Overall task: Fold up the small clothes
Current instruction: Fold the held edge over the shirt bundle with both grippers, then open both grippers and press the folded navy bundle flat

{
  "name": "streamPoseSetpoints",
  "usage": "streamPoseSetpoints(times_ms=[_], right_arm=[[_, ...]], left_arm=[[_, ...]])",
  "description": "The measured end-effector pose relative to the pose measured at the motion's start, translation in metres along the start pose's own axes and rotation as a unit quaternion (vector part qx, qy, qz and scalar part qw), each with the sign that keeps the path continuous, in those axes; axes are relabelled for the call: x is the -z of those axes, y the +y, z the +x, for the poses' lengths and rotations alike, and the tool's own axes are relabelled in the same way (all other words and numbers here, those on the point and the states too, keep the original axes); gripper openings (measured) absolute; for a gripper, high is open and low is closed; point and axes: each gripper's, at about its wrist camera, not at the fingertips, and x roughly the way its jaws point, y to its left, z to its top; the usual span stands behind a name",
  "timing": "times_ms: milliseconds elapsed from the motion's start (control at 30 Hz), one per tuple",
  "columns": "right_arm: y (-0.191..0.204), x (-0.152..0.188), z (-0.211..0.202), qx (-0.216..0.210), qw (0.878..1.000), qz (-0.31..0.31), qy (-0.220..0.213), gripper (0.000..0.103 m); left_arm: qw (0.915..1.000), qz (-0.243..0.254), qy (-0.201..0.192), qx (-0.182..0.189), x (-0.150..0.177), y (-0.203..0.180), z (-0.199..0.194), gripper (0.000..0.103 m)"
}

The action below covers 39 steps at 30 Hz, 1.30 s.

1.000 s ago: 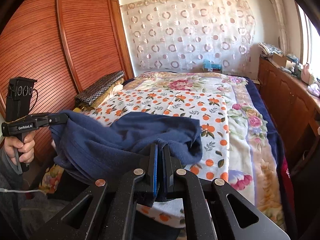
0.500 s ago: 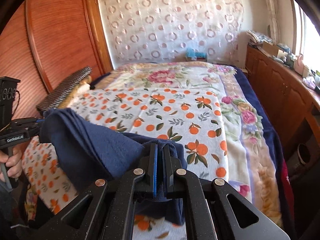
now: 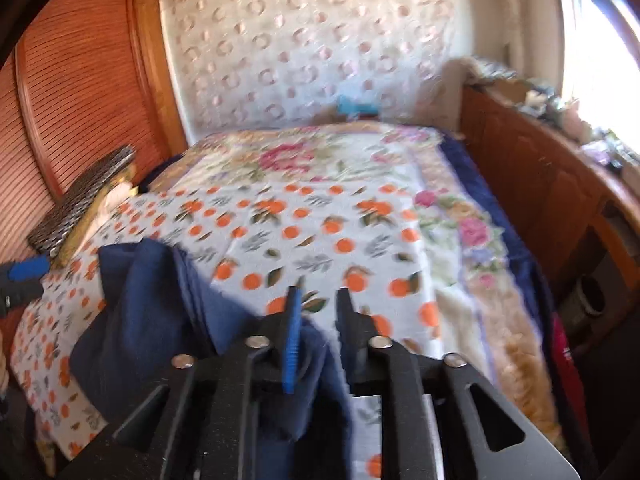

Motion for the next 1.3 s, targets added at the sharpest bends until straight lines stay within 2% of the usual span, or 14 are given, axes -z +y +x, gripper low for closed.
streamPoseSetpoints(times_ms=[33, 167, 300, 433, 533, 633, 733, 800, 867, 1033, 1133, 1233, 1300], right_arm=[[-0.001, 0.002, -0.004, -0.006, 1.000, 0.004, -0.001, 0.045], [0.001, 0.023, -0.024, -0.038, 0.999, 0.006, -0.004, 0.052], [0.011, 0.043, -0.042, -0.045, 0.999, -0.010, -0.015, 0.053], [0.029, 0.049, -0.058, -0.065, 0.996, -0.035, -0.040, 0.053], [0.042, 0.053, -0.058, -0.092, 0.994, -0.055, -0.032, 0.053], [0.046, 0.055, -0.037, -0.070, 0.995, -0.078, -0.003, 0.053], [0.034, 0.044, -0.010, -0.035, 0.997, -0.073, 0.016, 0.054], [0.023, 0.037, 0.006, 0.003, 0.998, -0.065, 0.025, 0.055], [0.009, 0.033, 0.017, 0.001, 0.998, -0.041, 0.042, 0.056], [-0.009, 0.032, -0.001, 0.024, 0.999, -0.013, 0.027, 0.056], [-0.016, 0.041, -0.018, 0.004, 1.000, 0.005, 0.018, 0.057], [-0.009, 0.058, -0.025, -0.045, 0.998, 0.021, 0.024, 0.066], [-0.010, 0.070, -0.026, -0.061, 0.997, 0.021, 0.032, 0.071]], left_arm=[[1.0000, 0.002, 0.006, 0.000, 0.006, -0.001, 0.005, 0.070], [0.9996, -0.011, 0.026, 0.009, 0.024, 0.001, 0.020, 0.070], [0.9987, -0.015, 0.047, 0.011, 0.035, 0.001, 0.032, 0.065], [0.9984, -0.009, 0.057, -0.001, 0.043, 0.000, 0.041, 0.064], [0.9982, -0.011, 0.059, -0.005, 0.045, 0.002, 0.044, 0.063], [0.9979, -0.008, 0.064, -0.010, 0.047, 0.002, 0.047, 0.058], [0.9975, -0.011, 0.068, -0.017, 0.052, 0.002, 0.050, 0.057], [0.9974, -0.015, 0.068, -0.016, 0.054, 0.003, 0.052, 0.057], [0.9974, -0.019, 0.068, -0.014, 0.055, 0.005, 0.052, 0.057], [0.9977, -0.019, 0.065, -0.010, 0.055, 0.006, 0.049, 0.057], [0.9976, -0.023, 0.065, -0.011, 0.056, 0.007, 0.049, 0.062], [0.9973, -0.029, 0.066, -0.014, 0.056, 0.010, 0.050, 0.069], [0.9970, -0.034, 0.068, -0.009, 0.057, 0.012, 0.051, 0.070]])
